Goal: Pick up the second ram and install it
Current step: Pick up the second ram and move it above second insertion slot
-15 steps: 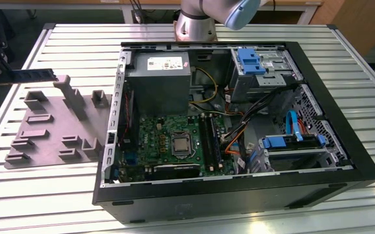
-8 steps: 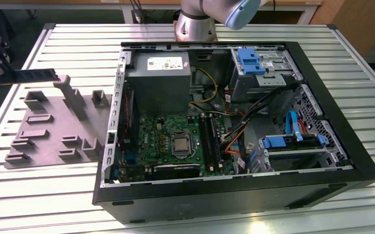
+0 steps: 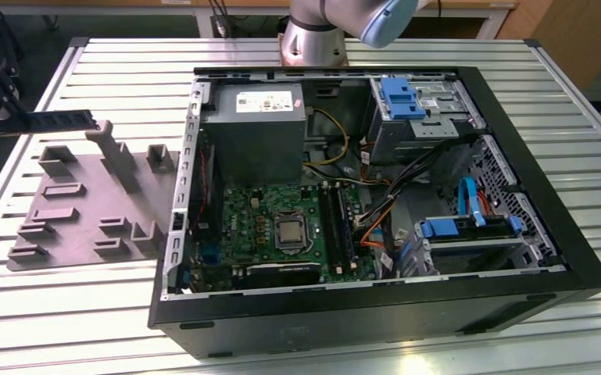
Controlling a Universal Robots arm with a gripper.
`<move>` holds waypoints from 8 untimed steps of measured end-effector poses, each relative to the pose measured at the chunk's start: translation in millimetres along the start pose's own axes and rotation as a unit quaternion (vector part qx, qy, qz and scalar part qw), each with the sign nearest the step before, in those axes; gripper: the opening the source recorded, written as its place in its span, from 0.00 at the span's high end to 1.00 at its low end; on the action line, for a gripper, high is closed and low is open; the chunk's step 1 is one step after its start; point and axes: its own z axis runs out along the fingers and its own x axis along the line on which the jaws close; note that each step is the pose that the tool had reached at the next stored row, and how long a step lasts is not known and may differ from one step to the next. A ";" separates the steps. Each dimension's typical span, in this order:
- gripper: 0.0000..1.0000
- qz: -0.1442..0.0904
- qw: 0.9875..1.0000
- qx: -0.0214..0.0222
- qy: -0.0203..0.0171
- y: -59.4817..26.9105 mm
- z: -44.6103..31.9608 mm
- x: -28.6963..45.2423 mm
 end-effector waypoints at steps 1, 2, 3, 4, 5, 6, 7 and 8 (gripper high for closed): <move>0.86 0.000 1.000 0.000 0.000 -0.5 0.0 0.0; 0.86 0.000 1.000 0.000 0.000 -0.9 0.0 0.0; 0.86 0.000 1.000 0.000 0.000 -1.2 0.0 0.0; 0.86 0.000 1.000 0.000 0.000 -1.6 -0.1 0.0; 0.86 0.000 1.000 0.000 0.000 -2.0 -0.1 0.1; 0.86 0.000 1.000 0.000 0.000 -2.4 -0.1 0.1; 0.86 0.000 1.000 0.000 0.000 -2.8 -0.1 0.1; 0.86 0.000 1.000 0.000 0.000 -3.2 -0.1 0.1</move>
